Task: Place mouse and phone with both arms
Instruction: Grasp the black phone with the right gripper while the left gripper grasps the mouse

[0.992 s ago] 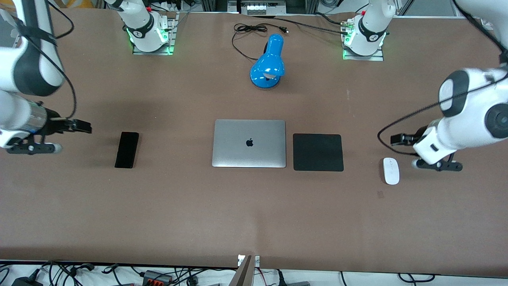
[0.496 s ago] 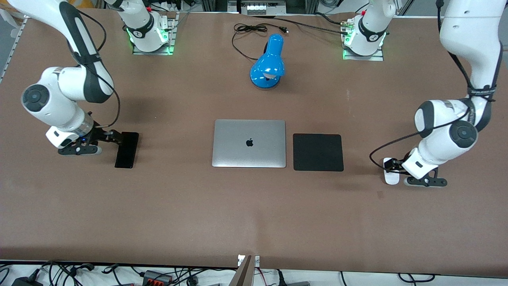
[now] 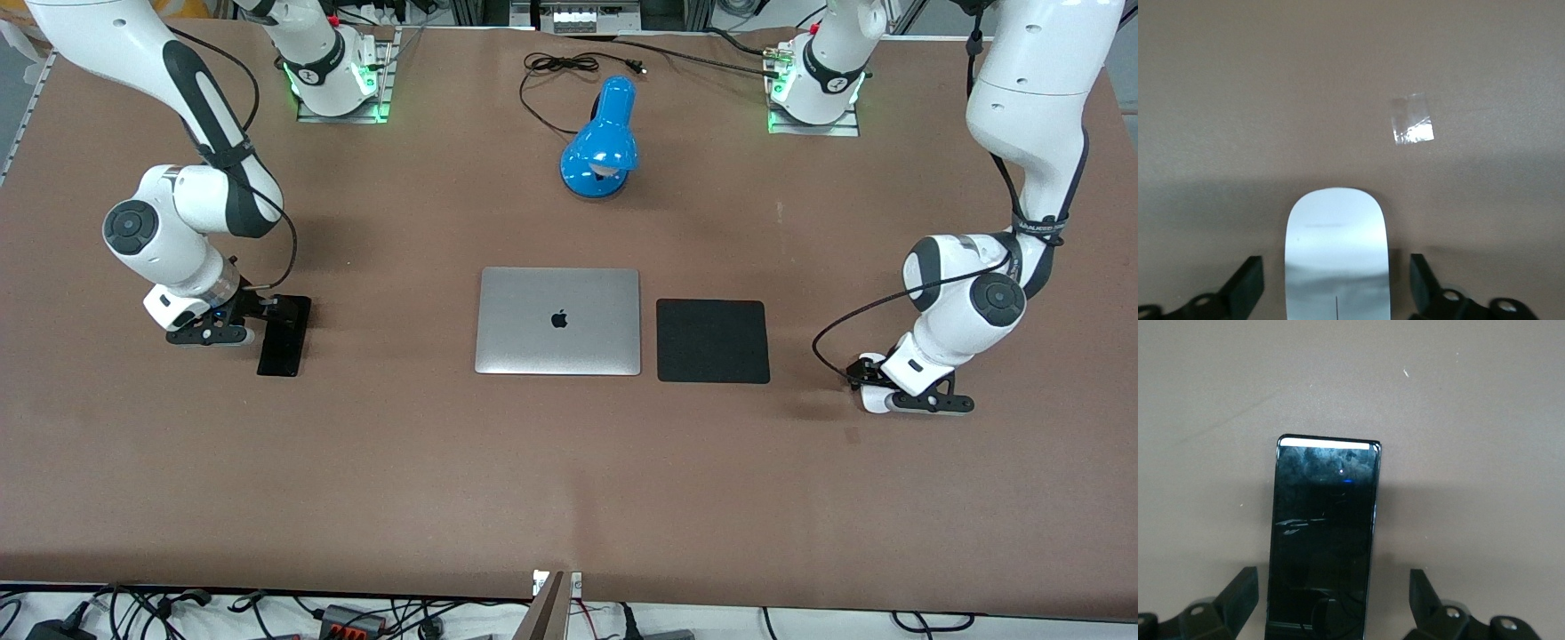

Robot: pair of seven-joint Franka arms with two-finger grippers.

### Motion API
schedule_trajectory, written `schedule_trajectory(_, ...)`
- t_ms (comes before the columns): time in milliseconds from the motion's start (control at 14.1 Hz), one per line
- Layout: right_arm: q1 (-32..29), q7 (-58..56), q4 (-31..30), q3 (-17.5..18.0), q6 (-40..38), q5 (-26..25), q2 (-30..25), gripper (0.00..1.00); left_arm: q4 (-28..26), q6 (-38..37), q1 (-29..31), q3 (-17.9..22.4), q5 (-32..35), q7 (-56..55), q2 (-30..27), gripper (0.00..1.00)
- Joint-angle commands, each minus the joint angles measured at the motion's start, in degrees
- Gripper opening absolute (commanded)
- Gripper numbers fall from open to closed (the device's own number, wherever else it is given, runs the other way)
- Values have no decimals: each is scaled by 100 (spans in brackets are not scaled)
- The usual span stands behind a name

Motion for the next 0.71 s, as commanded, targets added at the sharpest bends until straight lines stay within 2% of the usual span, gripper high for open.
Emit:
schedule_trajectory(0, 11, 384, -46, 15, 275, 72, 222, 100, -85, 125, 25, -21, 98, 56, -35, 53)
schedule_trajectory(213, 38, 535, -46, 15, 284, 72, 311, 100, -85, 81, 25, -21, 98, 74, -26, 44)
schedule_trajectory(638, 55, 413, -29, 15, 337, 20, 434, 100, -6, 81, 25, -21, 98, 47, -105, 43)
